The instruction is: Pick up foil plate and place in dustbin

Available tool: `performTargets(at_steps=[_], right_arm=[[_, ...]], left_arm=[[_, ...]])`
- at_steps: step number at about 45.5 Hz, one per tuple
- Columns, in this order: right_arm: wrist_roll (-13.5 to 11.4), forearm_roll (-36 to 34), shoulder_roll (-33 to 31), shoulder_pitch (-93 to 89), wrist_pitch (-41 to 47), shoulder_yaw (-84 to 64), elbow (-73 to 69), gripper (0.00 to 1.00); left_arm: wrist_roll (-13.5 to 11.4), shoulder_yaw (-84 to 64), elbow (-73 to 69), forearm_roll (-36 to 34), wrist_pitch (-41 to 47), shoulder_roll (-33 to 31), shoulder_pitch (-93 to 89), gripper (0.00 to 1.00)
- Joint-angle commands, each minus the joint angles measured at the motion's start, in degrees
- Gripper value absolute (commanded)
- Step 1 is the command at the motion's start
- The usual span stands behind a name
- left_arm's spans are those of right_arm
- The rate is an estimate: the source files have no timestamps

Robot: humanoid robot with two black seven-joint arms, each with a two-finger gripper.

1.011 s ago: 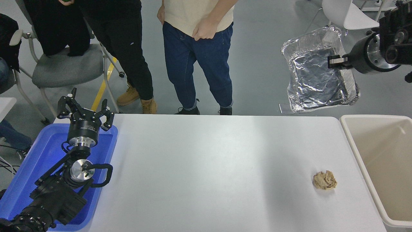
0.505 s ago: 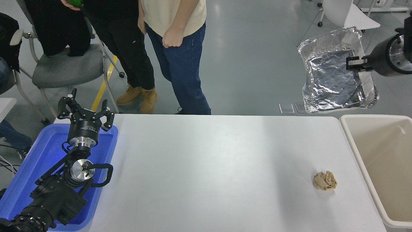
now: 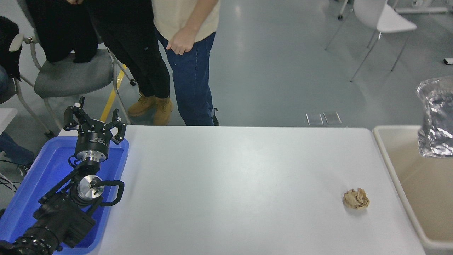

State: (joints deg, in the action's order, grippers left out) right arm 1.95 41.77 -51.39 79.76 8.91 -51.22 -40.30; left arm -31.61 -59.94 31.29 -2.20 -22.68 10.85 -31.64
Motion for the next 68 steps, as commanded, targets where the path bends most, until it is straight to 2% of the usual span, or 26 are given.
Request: performTargets(at_steps=[1, 11, 23, 28, 32, 34, 35, 36, 37, 39, 40, 51, 59, 68], right_arm=[[4.46, 0.94, 6.29, -30.09, -0.21, 21.94, 25.26, 0.00], [5.87, 0.77, 12.98, -39.41, -1.62, 23.79, 31.77, 0.00], [5.78, -1.52, 15.18, -41.17, -2.32, 25.64, 32.39, 0.00], [5.61, -1.52, 16.41, -41.26, -7.67, 25.55, 31.60, 0.00], [5.61, -1.61, 17.11, -41.26, -7.77, 25.55, 31.42, 0.00], [5.61, -1.70, 17.20, -41.17, -7.60, 25.55, 31.34, 0.12], [5.61, -1.87, 17.20, -41.09, -7.59, 25.55, 31.34, 0.30], [5.61, -2.22, 17.20, -41.09, -7.59, 25.64, 31.25, 0.55], [5.69, -2.66, 17.29, -40.91, -7.59, 25.64, 31.07, 0.73], [5.61, -3.98, 17.29, -40.73, -7.51, 25.64, 30.20, 0.88], [5.61, -4.68, 17.20, -40.65, -7.51, 25.56, 29.41, 1.00], [5.43, -5.48, 16.94, -37.40, -6.36, 25.55, 25.54, 1.00], [5.25, -5.48, 16.24, -32.48, -6.45, 25.47, 17.72, 1.00], [5.17, -5.48, 10.79, -26.59, -5.23, 25.20, 4.29, 1.00]], left_arm=[[-0.03, 0.00, 0.00, 0.00, 0.00, -0.04, 0.00, 0.99], [-0.03, 0.00, 0.00, 0.00, 0.00, -0.04, 0.00, 0.99], [-0.12, 0.00, 0.00, 0.00, 0.00, -0.04, 0.00, 0.99], [-0.03, 0.00, 0.00, 0.00, 0.00, -0.04, -0.09, 0.99], [-0.03, 0.00, -0.09, 0.00, 0.00, -0.04, 0.00, 0.99], [-0.12, 0.00, -0.09, 0.00, 0.00, -0.04, -0.09, 0.99], [-0.03, 0.00, 0.00, 0.00, 0.00, -0.04, -0.09, 0.99], [-0.03, 0.00, -0.09, 0.00, 0.00, -0.04, -0.09, 0.99], [-0.03, 0.00, -0.09, 0.00, 0.00, -0.04, -0.09, 0.99], [-0.03, 0.00, 0.00, 0.00, 0.00, -0.04, -0.09, 0.99], [-0.03, 0.00, 0.00, 0.00, 0.00, -0.04, -0.09, 0.99], [-0.03, 0.00, 0.00, 0.00, 0.00, -0.04, -0.09, 0.99], [-0.03, 0.00, 0.00, 0.00, 0.00, -0.04, -0.09, 0.99], [-0.03, 0.00, 0.00, 0.00, 0.00, -0.04, -0.09, 0.99]])
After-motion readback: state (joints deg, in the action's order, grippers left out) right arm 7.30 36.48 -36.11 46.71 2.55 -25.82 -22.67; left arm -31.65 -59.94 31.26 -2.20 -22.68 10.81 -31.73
